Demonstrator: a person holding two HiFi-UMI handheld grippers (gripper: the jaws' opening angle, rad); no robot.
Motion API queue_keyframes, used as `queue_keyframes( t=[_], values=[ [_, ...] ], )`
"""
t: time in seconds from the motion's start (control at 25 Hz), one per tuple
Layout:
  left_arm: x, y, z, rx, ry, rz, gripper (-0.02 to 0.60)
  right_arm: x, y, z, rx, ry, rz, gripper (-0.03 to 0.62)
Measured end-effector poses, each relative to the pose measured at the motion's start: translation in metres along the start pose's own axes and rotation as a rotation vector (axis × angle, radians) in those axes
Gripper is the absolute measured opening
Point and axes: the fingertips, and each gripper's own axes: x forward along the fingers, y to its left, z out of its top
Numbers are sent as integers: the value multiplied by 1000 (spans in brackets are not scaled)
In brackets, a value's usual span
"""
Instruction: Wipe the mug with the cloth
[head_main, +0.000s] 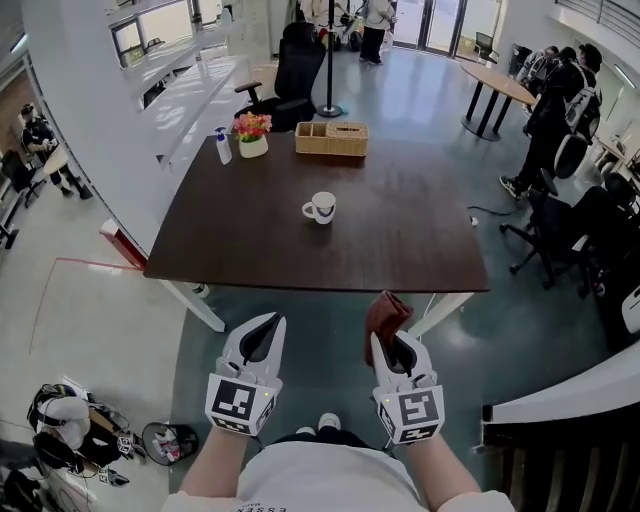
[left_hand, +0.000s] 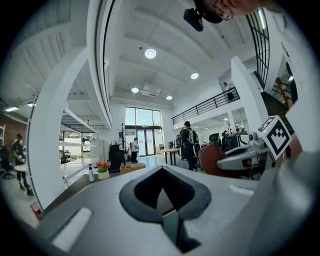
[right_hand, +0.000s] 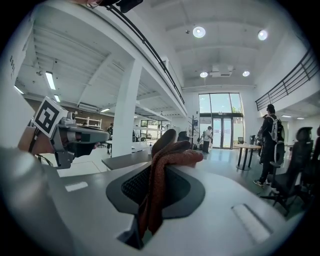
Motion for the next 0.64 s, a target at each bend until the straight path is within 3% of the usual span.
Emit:
queue_keyframes(
  t=[0.64],
  values=[
    [2,1,-1,7,-22,-34,0,2,-1,-4,5,13,-18,77]
  ],
)
